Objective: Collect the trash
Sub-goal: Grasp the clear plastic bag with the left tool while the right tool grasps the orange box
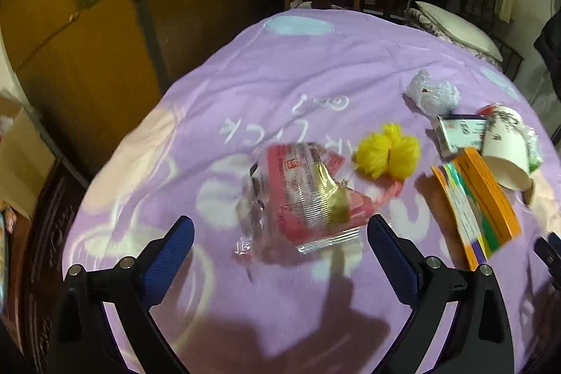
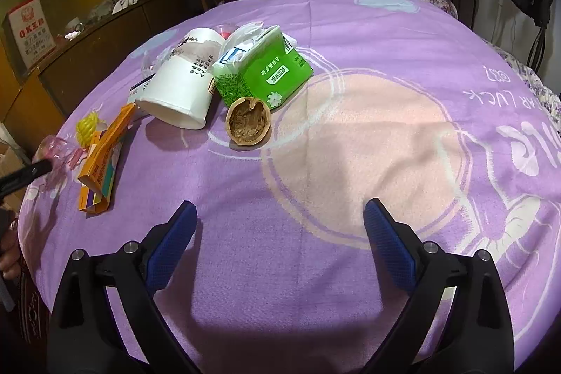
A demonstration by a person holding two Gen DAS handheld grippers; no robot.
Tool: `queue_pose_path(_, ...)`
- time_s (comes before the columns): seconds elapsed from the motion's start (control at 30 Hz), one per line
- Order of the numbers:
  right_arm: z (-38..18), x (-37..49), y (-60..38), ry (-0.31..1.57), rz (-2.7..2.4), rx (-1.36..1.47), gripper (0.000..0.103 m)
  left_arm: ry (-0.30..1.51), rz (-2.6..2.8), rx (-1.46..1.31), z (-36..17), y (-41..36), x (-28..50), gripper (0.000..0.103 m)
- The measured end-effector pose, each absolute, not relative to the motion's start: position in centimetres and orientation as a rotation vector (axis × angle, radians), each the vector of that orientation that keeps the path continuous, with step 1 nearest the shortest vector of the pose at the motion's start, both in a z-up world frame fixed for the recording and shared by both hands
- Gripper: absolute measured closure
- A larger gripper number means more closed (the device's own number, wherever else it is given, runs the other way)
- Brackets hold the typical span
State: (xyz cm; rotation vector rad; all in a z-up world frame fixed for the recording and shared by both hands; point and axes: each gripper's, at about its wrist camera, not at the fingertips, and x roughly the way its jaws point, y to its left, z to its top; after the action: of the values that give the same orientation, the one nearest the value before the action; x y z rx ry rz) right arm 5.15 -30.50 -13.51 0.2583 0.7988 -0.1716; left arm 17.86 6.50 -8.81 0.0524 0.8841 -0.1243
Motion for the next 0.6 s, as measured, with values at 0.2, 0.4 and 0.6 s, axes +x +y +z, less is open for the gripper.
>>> queue_pose_path(0.2, -13.5, 5.1, -30.4, 0.797, -0.170, 0.258, 0.009, 0.863, -0.190, 0.053, -8.7, 5.5, 16.9, 0.006)
queue_pose_path(0.4, -13.5, 5.1, -30.4, 0.797, -0.170, 0.258, 0.009, 0.854, -0.134, 0.054, -9.7, 3.9, 18.9, 0.006)
queue_pose_path(0.6, -13.6, 5.2, -30.4, 0.798, -0.165, 0.261, 0.009, 0.904, -0.090, 0.063, -12.7, 5.1, 20.7, 0.006)
